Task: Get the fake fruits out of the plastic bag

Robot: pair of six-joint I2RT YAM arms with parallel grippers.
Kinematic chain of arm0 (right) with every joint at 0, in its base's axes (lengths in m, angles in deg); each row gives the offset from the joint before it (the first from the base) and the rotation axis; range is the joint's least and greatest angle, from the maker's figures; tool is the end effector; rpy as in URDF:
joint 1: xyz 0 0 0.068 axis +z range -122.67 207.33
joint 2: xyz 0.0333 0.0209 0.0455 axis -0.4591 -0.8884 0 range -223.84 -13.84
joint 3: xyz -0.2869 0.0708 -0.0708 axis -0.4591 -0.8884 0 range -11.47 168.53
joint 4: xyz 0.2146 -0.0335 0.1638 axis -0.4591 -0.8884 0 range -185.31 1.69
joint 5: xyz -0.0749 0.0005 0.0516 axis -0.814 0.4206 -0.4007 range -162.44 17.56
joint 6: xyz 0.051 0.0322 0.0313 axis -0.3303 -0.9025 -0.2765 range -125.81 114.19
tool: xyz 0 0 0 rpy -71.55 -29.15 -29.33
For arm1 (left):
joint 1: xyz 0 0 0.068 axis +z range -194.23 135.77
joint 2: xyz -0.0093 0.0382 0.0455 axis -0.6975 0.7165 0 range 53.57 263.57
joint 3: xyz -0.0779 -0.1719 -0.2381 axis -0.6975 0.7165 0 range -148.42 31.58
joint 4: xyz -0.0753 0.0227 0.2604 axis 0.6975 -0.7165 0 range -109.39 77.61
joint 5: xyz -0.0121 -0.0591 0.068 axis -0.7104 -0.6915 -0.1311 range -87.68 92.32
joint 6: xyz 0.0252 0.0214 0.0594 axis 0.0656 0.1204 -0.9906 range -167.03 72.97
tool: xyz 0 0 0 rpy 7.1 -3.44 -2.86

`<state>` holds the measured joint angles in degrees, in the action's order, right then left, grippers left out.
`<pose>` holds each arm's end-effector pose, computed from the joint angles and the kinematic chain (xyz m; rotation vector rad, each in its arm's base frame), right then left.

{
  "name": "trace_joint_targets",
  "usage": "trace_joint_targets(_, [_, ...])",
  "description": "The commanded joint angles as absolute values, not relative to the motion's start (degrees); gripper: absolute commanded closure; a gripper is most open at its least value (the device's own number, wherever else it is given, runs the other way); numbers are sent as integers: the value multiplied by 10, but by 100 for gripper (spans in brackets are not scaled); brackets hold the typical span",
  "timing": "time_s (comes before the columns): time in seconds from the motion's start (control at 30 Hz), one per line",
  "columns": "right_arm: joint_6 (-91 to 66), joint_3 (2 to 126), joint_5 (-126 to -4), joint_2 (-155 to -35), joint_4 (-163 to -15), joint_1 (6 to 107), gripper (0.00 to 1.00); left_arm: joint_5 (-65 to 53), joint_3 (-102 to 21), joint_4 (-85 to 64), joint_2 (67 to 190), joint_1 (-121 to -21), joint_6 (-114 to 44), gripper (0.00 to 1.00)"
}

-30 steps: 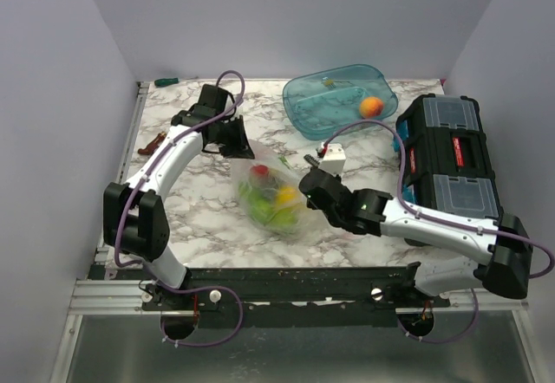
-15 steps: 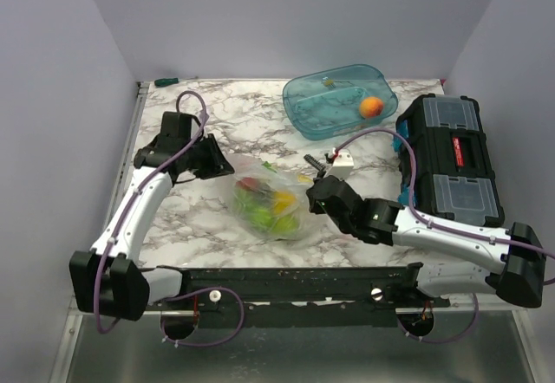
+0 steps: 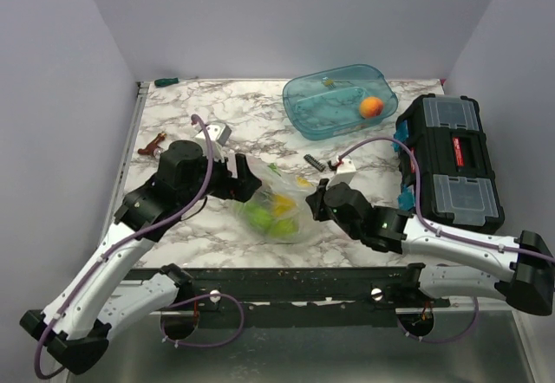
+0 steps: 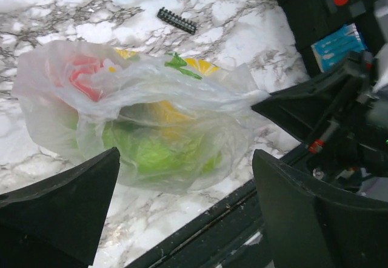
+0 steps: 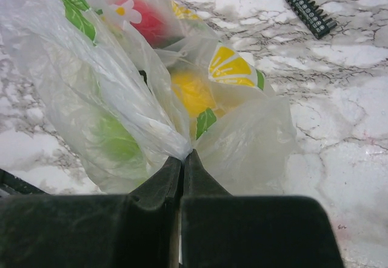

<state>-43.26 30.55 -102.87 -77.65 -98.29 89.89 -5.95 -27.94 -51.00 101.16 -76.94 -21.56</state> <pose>0.1410 0.2113 0.2759 -0.1431 2.0776 0.5186 0.1413 -0.1002 0.3862 0.2283 2.1104 -0.7698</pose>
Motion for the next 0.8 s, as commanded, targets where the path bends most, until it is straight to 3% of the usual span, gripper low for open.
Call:
trace_joint_targets(0.0, [-422, 296, -1007, -752, -952, 899, 99, 60, -321, -510, 1092, -820, -267, 9])
trace_joint_targets(0.2, [-427, 305, -1005, -738, -973, 899, 99, 149, -423, -564, 1217, -865, -336, 1])
trace_joint_targets(0.37, [-426, 306, -1008, -718, -979, 899, 99, 144, -496, -625, 1336, -868, -378, 1])
trace_joint_targets(0.53, [-412, 320, -1005, -722, -994, 899, 99, 69, -476, -595, 1359, -866, -413, 2])
trace_joint_targets(0.6, [-413, 321, -1010, -726, -996, 899, 99, 47, -477, -592, 1372, -866, -408, 12])
trace_joint_targets(0.77, [-420, 323, -1010, -739, -999, 899, 99, 69, -470, -571, 1379, -864, -407, 52])
